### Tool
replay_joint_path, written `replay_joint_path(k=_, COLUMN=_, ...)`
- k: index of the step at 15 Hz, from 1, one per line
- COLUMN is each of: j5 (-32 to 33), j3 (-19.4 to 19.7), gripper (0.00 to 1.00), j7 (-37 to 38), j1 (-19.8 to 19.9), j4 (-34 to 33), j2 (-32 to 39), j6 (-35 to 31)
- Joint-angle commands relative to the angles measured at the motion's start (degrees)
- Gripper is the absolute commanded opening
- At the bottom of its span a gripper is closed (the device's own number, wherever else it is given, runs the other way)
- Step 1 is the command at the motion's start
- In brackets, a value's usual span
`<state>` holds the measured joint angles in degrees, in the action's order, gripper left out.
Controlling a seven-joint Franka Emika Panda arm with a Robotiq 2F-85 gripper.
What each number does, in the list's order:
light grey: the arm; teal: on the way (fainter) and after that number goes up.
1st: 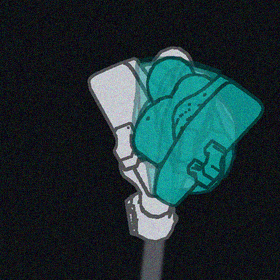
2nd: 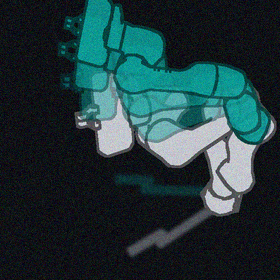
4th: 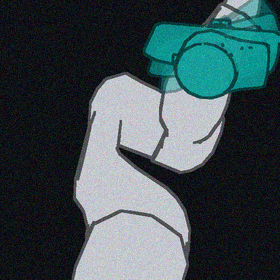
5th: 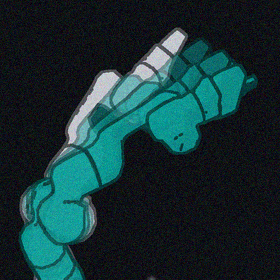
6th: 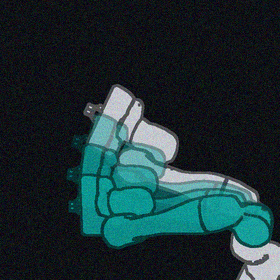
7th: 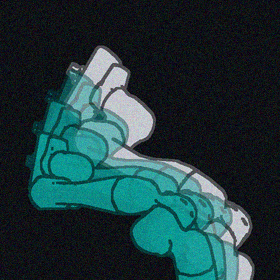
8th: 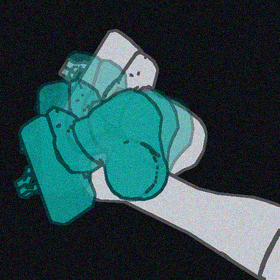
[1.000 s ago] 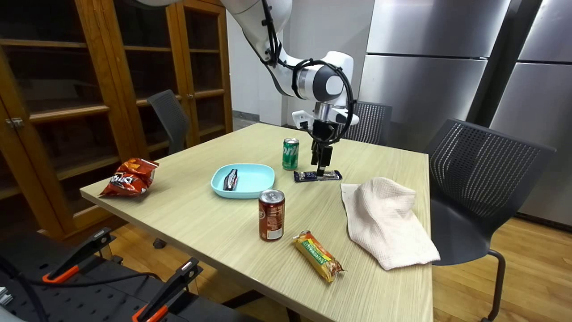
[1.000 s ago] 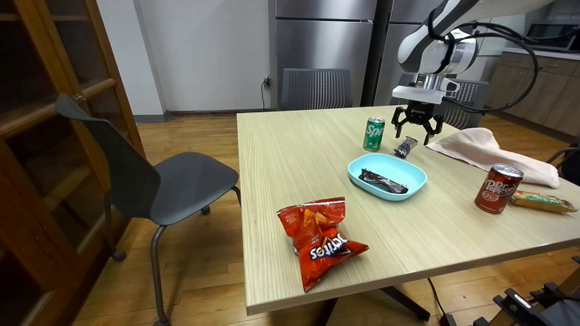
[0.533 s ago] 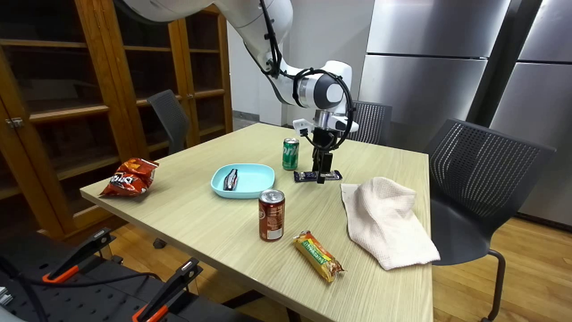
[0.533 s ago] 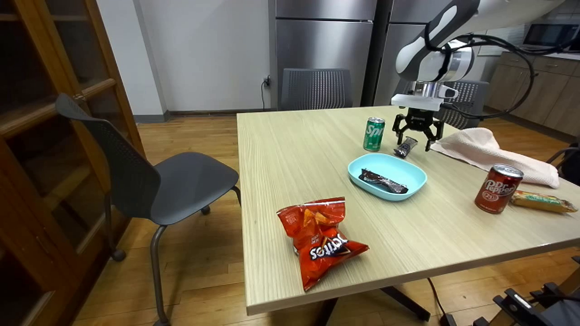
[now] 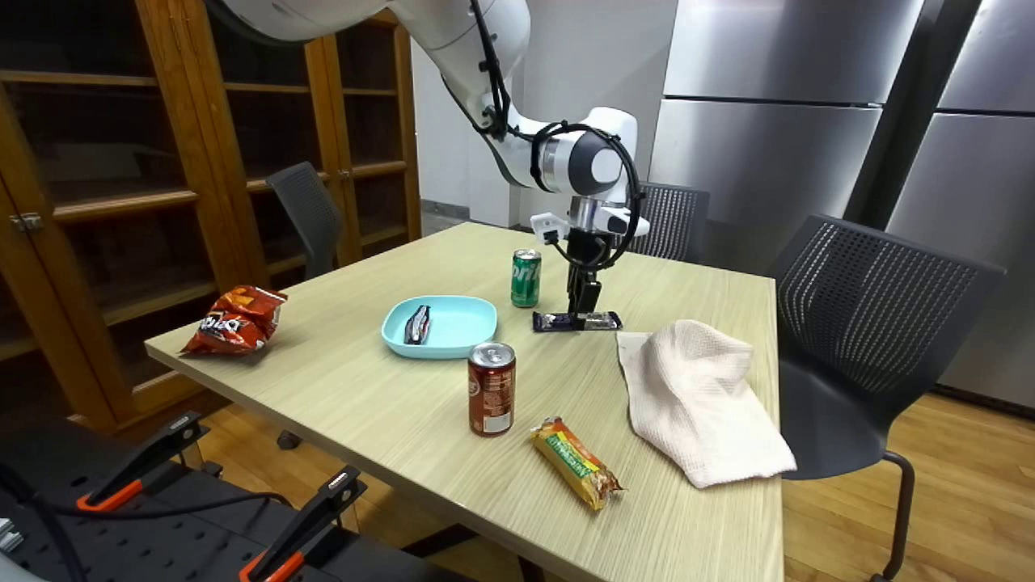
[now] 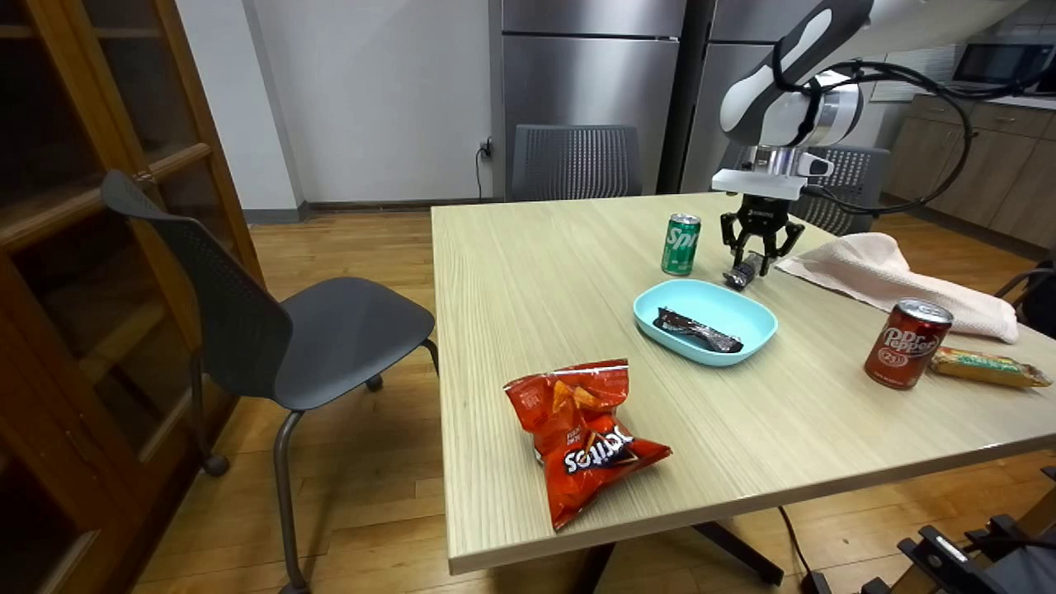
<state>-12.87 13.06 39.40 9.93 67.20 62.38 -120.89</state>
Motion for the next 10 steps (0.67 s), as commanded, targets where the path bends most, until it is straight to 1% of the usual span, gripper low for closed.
replay_joint_path(k=1, j5=1.21, j3=-0.19, gripper=0.18, j7=1.61, j1=0.31, j4=-1.74, j2=0.01, j6=1.80)
replay_joint_path(k=2, j5=1.16, j3=-0.18, gripper=0.11, j7=1.77, j1=0.37, j4=-2.05, j2=0.20, j6=1.90)
replay_joint_path(k=3, j5=1.06, j3=-0.20, gripper=0.02, j7=1.90, j1=0.45, j4=-2.25, j2=0.27, j6=2.00)
replay_joint_path(k=4, j5=1.01, j3=-0.21, gripper=0.01, j7=1.95, j1=0.51, j4=-2.26, j2=0.16, j6=1.86)
replay_joint_path(k=5, j5=0.99, j3=-0.24, gripper=0.04, j7=1.90, j1=0.54, j4=-2.12, j2=-0.04, j6=1.76)
replay_joint_path(k=7, j5=1.14, j3=-0.16, gripper=0.04, j7=1.42, j1=0.42, j4=-0.87, j2=-1.00, j6=1.18)
replay_joint_path(k=10, j5=0.43, j3=0.54, gripper=0.05, j7=-1.08, j1=-0.45, j4=3.17, j2=-4.14, j6=0.21)
